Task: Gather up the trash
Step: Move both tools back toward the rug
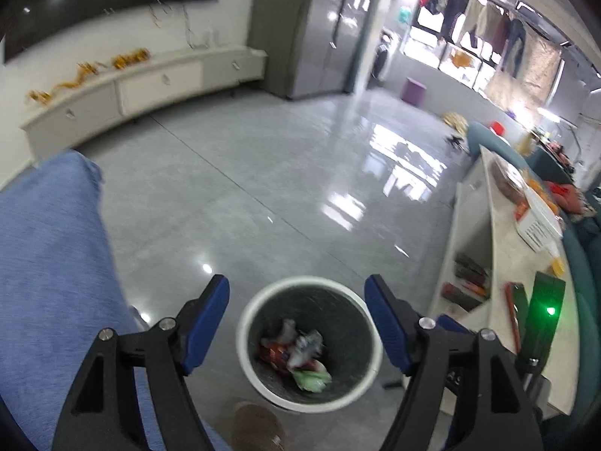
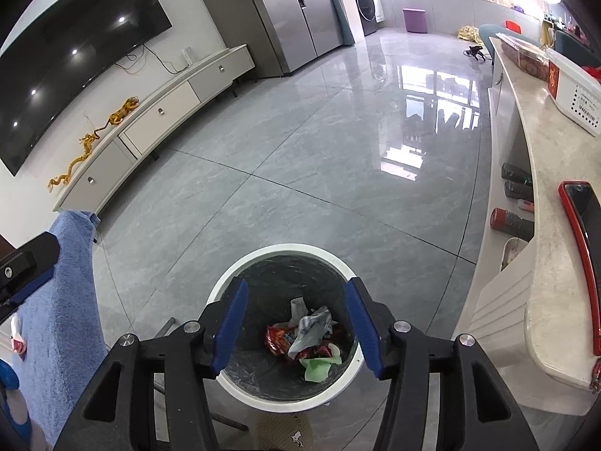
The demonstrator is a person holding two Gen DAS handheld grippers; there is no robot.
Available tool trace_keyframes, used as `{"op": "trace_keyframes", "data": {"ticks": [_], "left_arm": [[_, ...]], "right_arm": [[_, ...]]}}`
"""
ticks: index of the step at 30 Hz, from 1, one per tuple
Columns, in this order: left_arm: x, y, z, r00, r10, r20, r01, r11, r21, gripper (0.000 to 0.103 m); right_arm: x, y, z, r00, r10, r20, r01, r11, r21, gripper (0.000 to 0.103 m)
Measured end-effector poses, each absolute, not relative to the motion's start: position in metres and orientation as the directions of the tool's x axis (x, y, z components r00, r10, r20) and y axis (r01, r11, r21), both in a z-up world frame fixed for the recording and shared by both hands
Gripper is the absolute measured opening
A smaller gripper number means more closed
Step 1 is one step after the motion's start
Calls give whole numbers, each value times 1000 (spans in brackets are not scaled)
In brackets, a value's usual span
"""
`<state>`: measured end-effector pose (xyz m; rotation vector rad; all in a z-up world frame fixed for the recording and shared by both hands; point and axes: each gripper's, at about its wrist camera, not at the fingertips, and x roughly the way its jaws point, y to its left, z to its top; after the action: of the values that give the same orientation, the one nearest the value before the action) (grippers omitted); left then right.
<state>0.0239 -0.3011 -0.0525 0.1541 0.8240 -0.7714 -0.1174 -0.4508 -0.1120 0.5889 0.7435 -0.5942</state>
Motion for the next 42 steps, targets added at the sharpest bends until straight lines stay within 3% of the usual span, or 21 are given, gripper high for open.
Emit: {"op": "trace_keyframes", "data": {"ticks": [18,42], "left_arm": [[4,-206,10,752,-408,-517,455,889,-40,73],[-36,-87,44,876,-286,-388,262,958,-113,75]], "right_arm": [[-109,-408,-80,634,-299,-713,607,763,220,60],[-110,-315,-19,740,-283,-611,438,891,118,71]]}}
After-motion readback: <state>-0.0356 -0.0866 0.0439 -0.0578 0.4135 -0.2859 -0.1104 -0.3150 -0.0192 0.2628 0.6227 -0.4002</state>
